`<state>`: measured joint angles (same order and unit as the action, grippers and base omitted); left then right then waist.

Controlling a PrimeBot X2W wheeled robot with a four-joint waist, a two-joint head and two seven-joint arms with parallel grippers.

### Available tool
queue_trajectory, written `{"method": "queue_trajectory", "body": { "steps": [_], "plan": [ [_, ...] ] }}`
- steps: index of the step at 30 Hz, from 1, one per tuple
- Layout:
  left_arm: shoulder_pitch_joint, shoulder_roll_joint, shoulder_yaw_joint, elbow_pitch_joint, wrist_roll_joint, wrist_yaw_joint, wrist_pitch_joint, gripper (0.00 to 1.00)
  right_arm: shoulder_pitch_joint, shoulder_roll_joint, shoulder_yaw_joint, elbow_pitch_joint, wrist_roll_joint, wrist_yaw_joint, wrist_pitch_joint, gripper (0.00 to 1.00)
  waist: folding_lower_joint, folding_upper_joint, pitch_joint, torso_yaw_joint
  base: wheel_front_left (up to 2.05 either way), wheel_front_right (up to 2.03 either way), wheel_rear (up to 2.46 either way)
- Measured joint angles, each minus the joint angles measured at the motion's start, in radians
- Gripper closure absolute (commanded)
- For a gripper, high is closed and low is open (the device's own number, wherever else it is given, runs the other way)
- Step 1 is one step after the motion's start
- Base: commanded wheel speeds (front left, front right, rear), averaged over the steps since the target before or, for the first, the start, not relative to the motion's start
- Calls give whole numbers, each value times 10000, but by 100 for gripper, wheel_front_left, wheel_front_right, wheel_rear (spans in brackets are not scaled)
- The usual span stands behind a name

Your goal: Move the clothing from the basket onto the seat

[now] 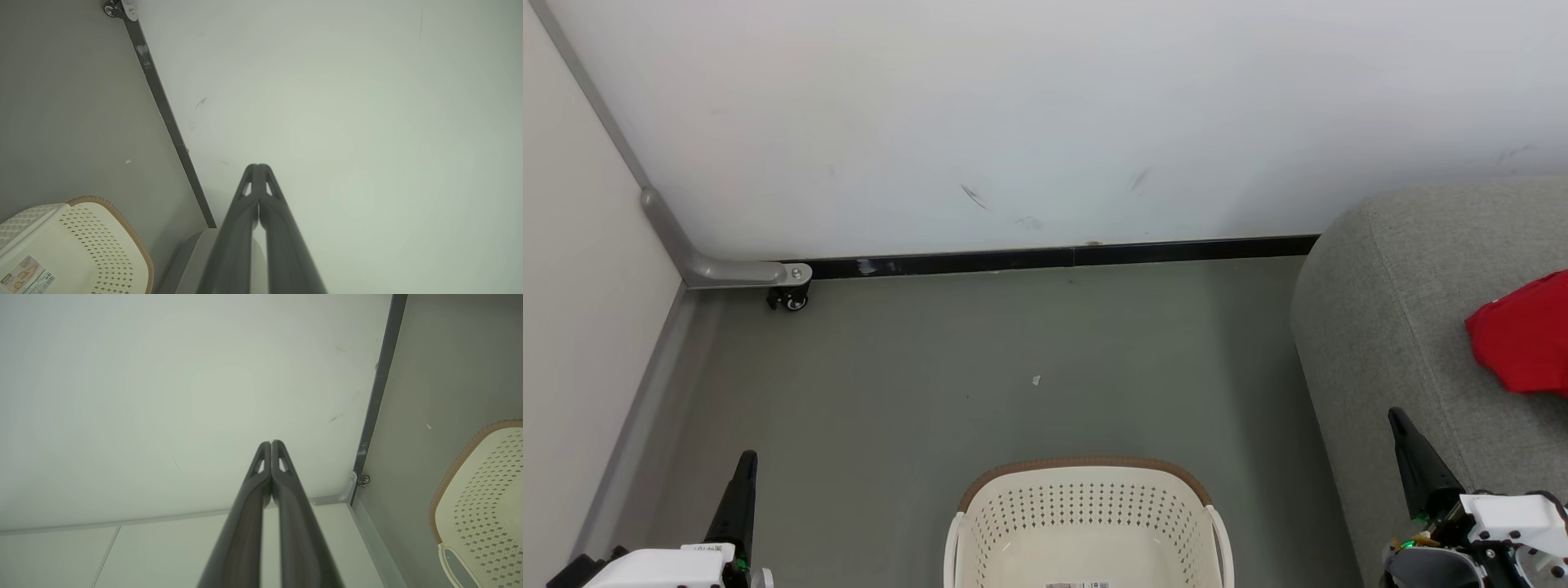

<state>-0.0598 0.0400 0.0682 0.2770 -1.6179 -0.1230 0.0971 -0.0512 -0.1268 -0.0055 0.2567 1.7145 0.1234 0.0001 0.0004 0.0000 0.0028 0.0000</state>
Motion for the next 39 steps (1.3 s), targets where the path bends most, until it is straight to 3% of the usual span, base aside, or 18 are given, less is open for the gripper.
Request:
{"method": "queue_trajectory", "body": {
  "steps": [39],
  "plan": [
    [-4, -2, 17, 8, 2, 0, 2, 100, -1, 40, -77, 19, -12, 0, 86, 100, -1, 0, 0, 0, 0, 0, 0]
  ]
}}
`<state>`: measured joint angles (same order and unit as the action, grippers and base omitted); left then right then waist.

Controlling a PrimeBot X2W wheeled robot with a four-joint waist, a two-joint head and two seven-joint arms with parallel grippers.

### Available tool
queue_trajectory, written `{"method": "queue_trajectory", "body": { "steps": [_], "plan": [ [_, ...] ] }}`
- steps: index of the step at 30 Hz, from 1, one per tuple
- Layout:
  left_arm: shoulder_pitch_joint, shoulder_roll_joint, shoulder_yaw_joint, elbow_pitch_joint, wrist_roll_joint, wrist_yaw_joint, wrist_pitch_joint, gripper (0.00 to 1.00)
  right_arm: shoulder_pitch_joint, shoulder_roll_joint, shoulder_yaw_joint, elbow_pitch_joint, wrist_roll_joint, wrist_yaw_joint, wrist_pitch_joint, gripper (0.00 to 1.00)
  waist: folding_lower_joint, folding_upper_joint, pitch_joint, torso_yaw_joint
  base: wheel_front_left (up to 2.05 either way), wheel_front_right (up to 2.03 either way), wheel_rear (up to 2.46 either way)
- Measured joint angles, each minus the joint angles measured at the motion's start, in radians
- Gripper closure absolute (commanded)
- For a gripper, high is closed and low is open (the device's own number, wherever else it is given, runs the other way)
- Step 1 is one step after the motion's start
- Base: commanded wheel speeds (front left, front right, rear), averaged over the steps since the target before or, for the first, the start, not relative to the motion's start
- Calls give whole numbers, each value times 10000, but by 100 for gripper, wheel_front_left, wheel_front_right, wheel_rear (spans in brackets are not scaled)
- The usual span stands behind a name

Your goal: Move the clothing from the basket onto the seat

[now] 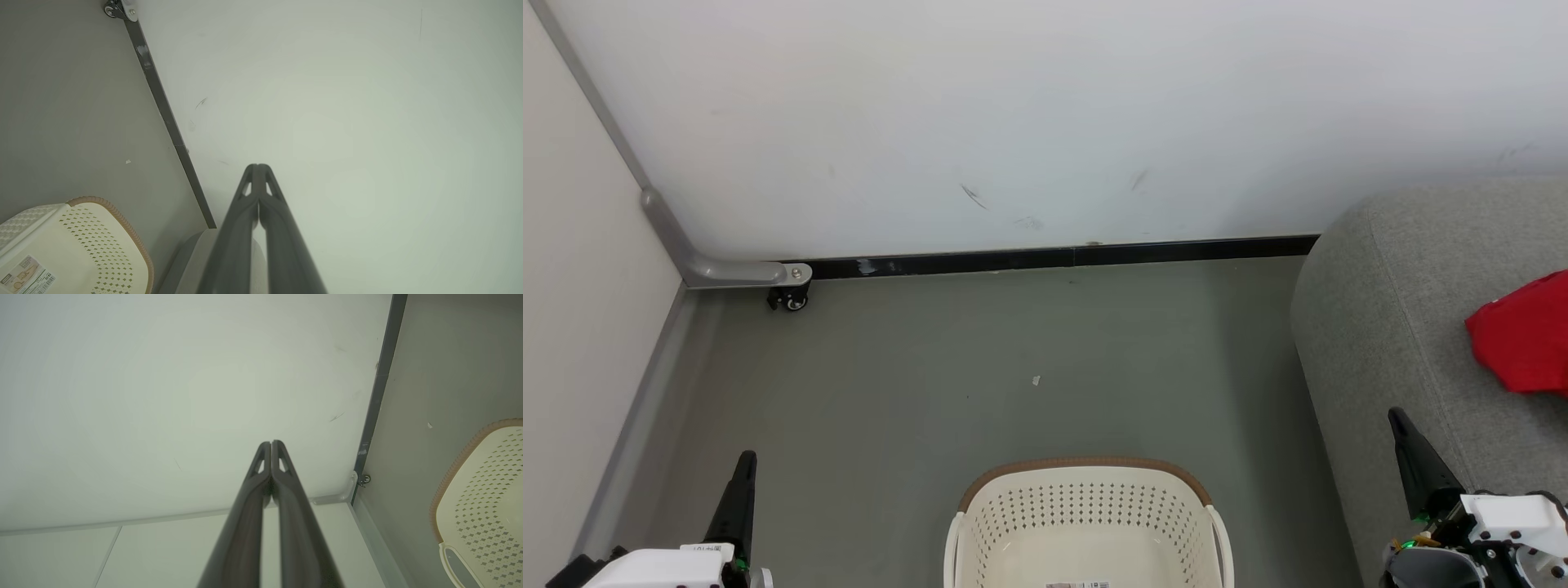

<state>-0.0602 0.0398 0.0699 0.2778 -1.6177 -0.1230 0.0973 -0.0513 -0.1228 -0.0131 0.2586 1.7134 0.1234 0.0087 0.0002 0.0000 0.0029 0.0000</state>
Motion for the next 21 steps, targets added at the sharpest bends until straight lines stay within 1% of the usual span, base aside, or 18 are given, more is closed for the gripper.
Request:
{"method": "queue_trajectory", "body": {
  "steps": [21],
  "plan": [
    [0, -2, 8, -2, 0, 0, 42, 100, 0, 19, -40, 2, -4, 0, 8, 100, 0, 0, 1, 0, 0, 0, 0]
  ]
}}
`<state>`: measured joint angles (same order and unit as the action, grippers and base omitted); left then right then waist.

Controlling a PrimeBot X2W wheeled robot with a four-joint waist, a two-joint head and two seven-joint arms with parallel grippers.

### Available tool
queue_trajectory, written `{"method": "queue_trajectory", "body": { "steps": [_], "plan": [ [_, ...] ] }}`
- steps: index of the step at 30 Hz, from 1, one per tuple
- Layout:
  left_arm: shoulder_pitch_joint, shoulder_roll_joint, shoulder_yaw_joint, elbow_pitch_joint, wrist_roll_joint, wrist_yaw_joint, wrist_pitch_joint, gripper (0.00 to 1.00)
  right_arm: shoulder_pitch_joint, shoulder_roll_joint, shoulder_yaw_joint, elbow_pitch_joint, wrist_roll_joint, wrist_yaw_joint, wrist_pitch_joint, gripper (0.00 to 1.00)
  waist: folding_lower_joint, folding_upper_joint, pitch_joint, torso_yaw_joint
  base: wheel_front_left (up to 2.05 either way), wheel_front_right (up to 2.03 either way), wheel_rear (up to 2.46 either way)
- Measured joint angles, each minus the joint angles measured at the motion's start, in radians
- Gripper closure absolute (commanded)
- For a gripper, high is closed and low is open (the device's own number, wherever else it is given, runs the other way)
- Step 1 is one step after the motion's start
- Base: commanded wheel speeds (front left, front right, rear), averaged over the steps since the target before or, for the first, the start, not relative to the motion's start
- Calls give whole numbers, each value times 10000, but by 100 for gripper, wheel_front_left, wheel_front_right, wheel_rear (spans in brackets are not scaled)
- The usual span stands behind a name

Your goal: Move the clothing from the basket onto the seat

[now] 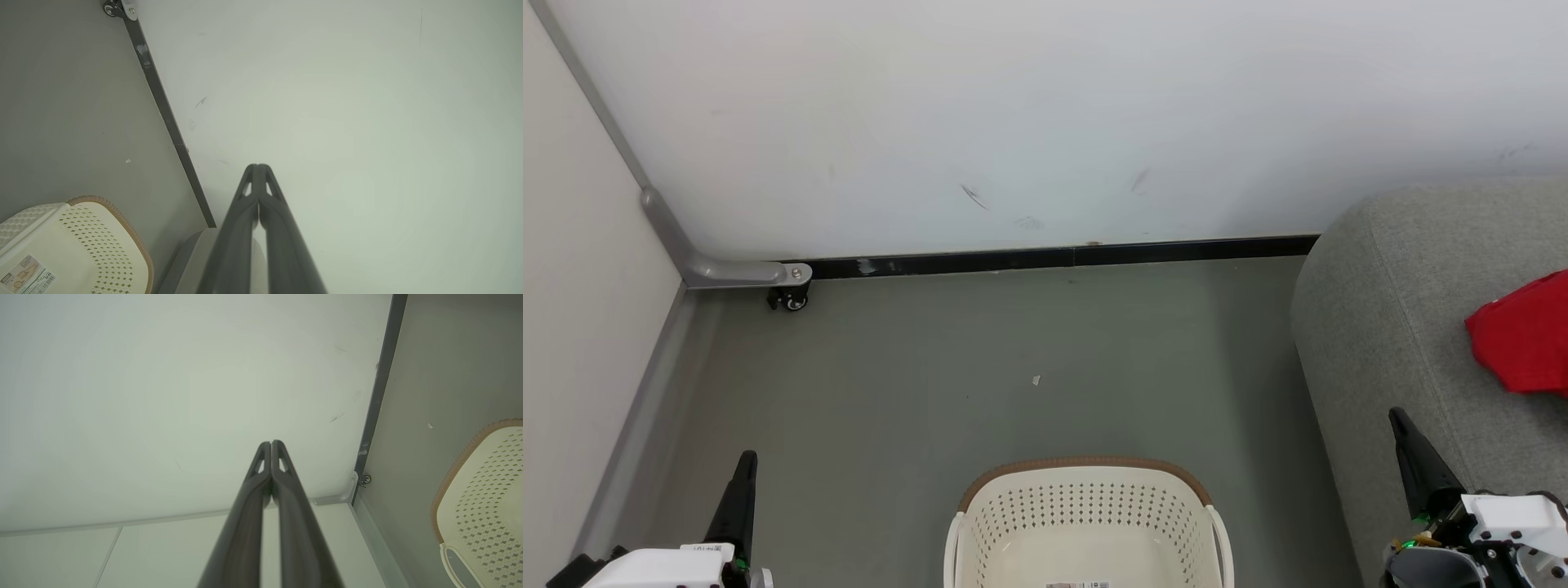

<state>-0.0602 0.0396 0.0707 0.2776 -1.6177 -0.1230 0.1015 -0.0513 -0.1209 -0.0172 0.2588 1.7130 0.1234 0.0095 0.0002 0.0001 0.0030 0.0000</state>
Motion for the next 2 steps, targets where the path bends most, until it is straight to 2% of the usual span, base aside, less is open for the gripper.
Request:
{"method": "queue_trajectory", "body": {
  "steps": [2],
  "plan": [
    [0, 0, 2, -2, 0, 0, 0, 100, 0, 4, -4, 2, 0, 0, 4, 100, 0, 0, 0, 0, 0, 0, 0]
  ]
}}
